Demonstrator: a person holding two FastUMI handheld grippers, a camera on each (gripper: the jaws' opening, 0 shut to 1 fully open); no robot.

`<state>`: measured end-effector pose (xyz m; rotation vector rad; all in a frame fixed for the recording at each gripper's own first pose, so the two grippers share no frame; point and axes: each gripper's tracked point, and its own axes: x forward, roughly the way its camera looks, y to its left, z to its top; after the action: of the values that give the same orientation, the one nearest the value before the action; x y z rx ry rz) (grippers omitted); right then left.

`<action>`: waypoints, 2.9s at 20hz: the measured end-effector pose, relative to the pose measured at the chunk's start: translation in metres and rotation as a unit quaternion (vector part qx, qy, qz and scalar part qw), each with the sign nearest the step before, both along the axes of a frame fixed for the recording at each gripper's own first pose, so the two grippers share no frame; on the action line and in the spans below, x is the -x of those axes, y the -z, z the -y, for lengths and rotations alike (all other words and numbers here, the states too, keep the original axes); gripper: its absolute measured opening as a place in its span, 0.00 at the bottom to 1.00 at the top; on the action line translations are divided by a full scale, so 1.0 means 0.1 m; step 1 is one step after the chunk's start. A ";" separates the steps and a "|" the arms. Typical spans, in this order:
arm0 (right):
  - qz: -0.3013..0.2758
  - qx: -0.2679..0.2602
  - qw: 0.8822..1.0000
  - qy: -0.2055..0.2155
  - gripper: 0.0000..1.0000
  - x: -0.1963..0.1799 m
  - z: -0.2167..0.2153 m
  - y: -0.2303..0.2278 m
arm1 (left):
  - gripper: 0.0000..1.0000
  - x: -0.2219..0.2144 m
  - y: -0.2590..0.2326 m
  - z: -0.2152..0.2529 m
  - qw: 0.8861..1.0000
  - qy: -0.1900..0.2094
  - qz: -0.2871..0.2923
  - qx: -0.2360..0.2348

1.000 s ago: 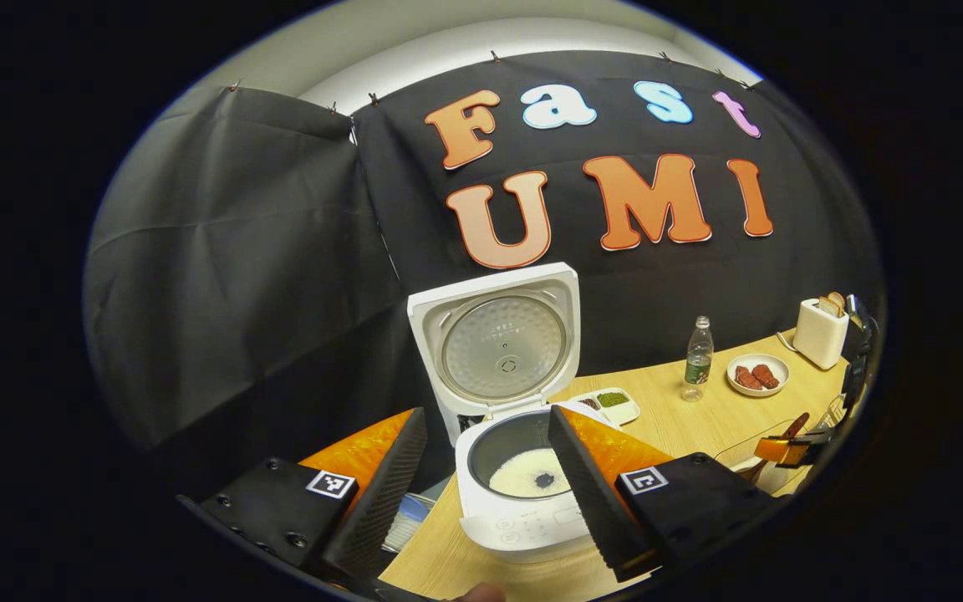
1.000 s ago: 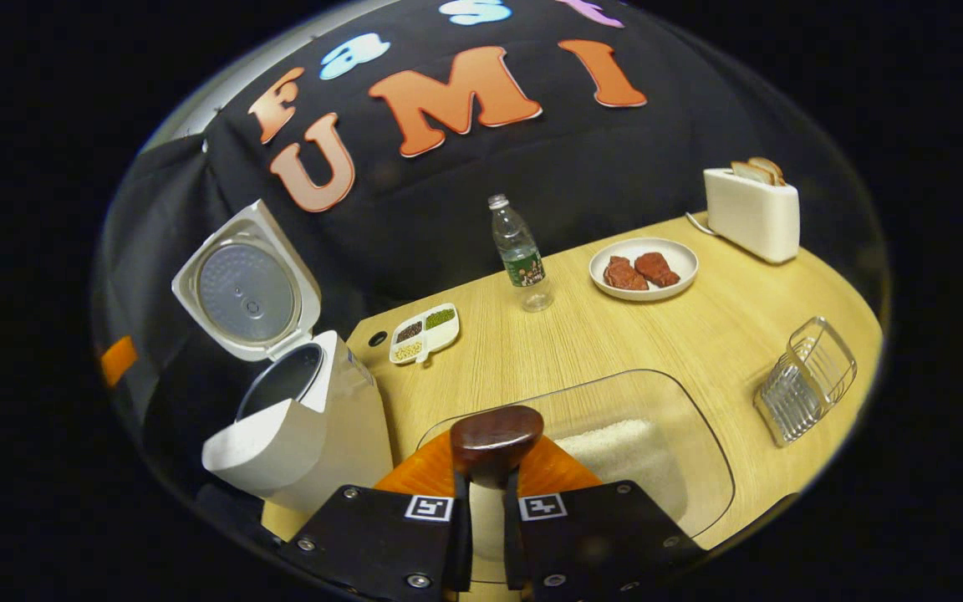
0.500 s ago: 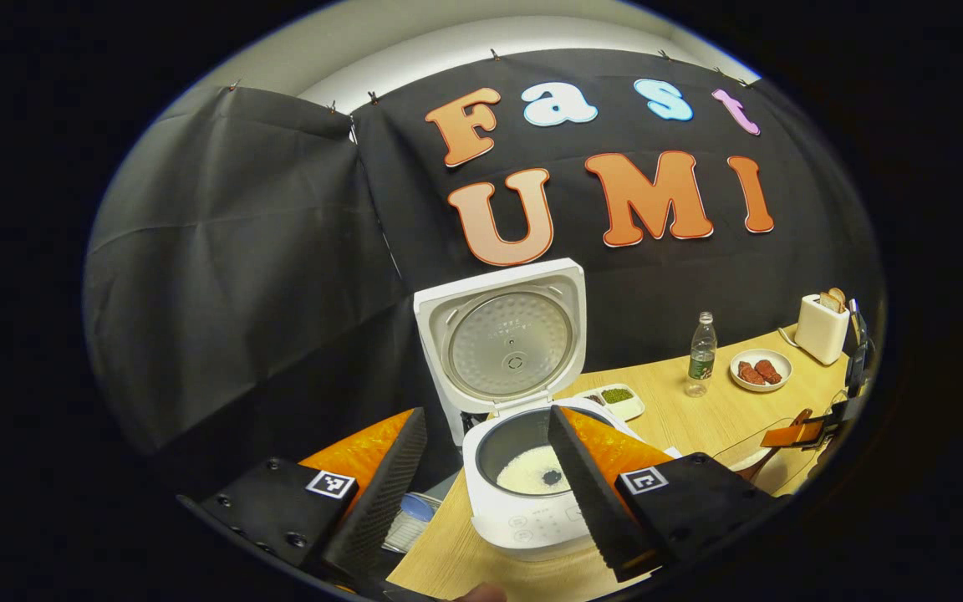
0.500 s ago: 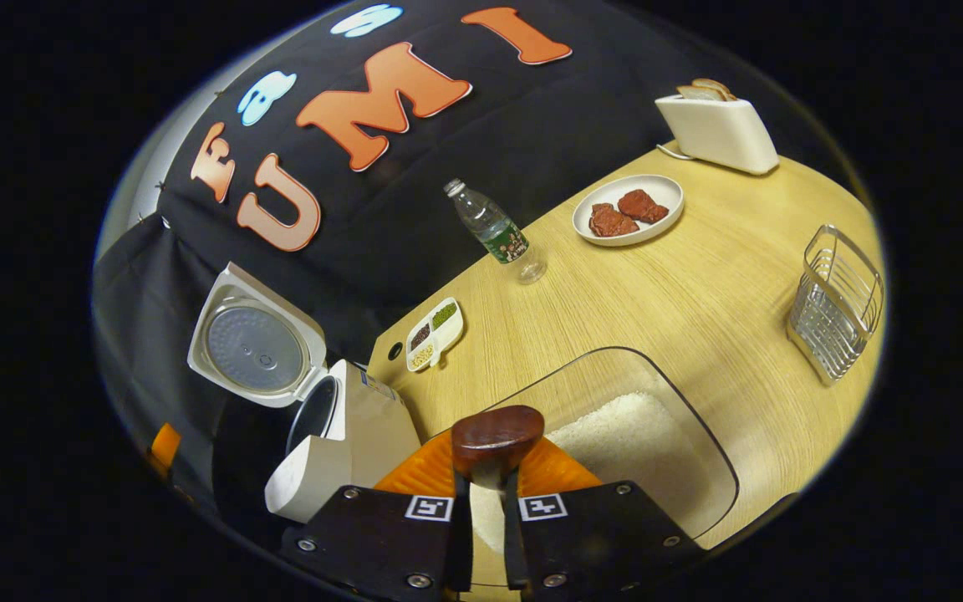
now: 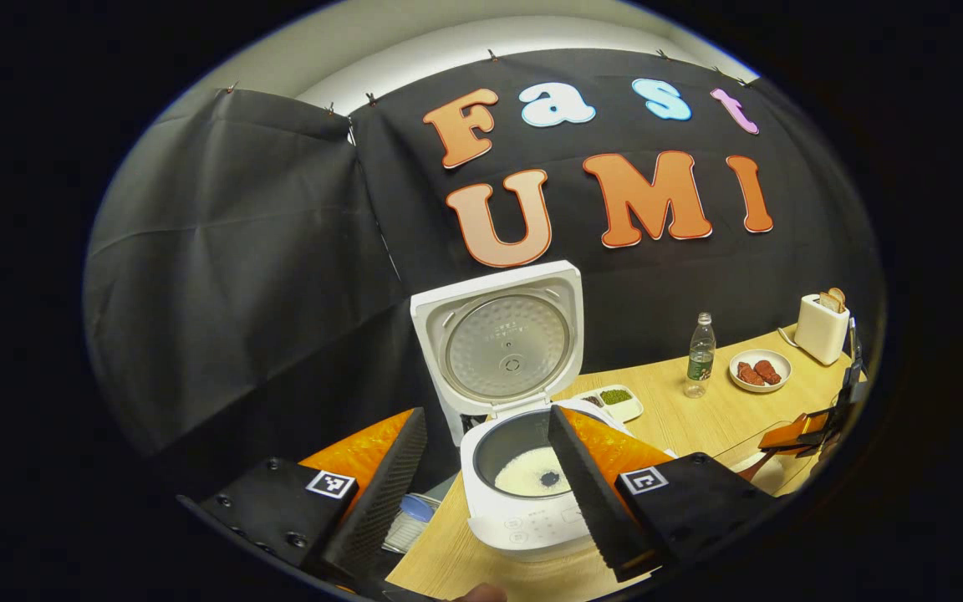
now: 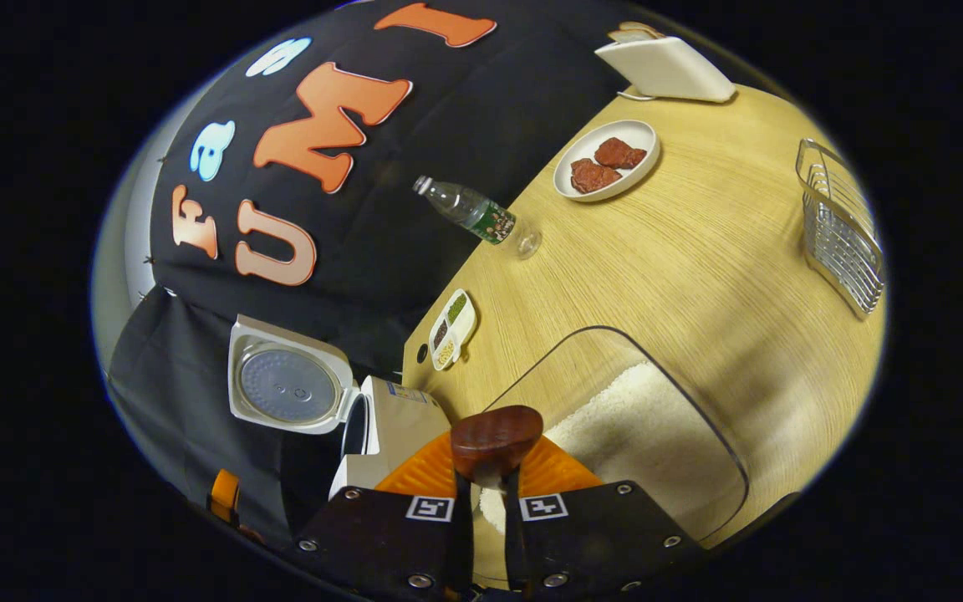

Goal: Close the left gripper, press the button to open the rice cooker; take a wooden spoon from the chopstick holder with the right hand, scoop a spoonful of rice and pour it into the rice cooker, then put the wooden spoon back into the chopstick holder.

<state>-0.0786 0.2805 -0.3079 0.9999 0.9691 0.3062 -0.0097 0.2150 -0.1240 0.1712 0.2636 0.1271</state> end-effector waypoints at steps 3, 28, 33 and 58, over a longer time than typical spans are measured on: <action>-0.016 -0.037 0.999 0.023 0.15 -0.01 0.11 0.01 | 0.99 0.00 -0.01 0.06 1.000 0.002 0.001 -0.001; -0.065 -0.373 0.915 0.137 0.14 -0.75 -0.02 -1.44 | 0.95 0.05 -0.10 -0.16 0.999 -0.034 0.025 0.021; -0.081 -0.383 0.915 0.099 0.14 -0.80 -0.58 -1.62 | 0.95 0.10 -0.03 -0.51 0.997 -0.064 0.027 0.026; 0.098 -0.108 0.988 -0.043 0.14 -1.26 -2.18 -1.85 | 0.99 0.02 0.36 -1.70 0.991 -0.121 0.004 0.052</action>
<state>0.0472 0.4986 -0.1231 1.1030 0.8130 0.5811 -0.0122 0.3853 -0.1598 0.0346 0.2825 0.3546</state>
